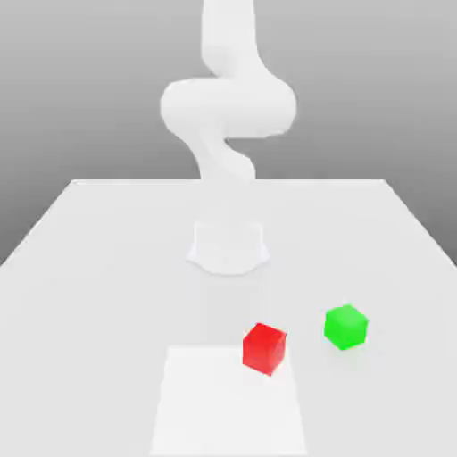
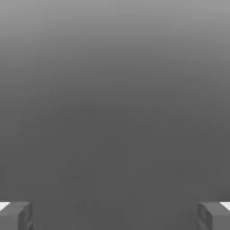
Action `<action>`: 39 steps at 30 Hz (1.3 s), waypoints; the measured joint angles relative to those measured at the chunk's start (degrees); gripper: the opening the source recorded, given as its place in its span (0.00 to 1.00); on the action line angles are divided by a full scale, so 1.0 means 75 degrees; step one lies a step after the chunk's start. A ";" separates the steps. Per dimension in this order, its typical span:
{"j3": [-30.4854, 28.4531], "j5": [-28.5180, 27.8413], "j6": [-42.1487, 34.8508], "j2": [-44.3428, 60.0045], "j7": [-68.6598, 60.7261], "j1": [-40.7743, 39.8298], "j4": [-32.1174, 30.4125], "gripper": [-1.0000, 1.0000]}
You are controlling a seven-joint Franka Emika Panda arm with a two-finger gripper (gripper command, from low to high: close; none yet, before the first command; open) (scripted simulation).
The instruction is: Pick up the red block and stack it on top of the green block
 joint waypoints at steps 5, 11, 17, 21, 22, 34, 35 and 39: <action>-0.0343 -0.0091 0.0909 0.1180 -0.1459 0.0608 -0.1140 0.50; -0.0701 -0.0170 0.2002 0.2617 -0.3281 0.1281 -0.2524 0.50; -0.0920 -0.0208 0.3429 0.4556 -0.5359 0.1893 -0.3964 0.50; -0.0730 0.0334 0.4616 0.6050 -0.6155 0.1986 -0.4057 0.50; -0.0596 0.0505 0.4859 0.6339 -0.6290 0.1885 -0.4026 0.50; -0.0353 0.0536 0.5072 0.6603 -0.6324 0.1639 -0.4000 0.00; -0.0410 0.0383 0.4855 0.6348 -0.6217 0.1655 -0.4036 0.00; -0.0406 -0.0039 0.3933 0.5269 -0.5912 0.1526 -0.4191 0.00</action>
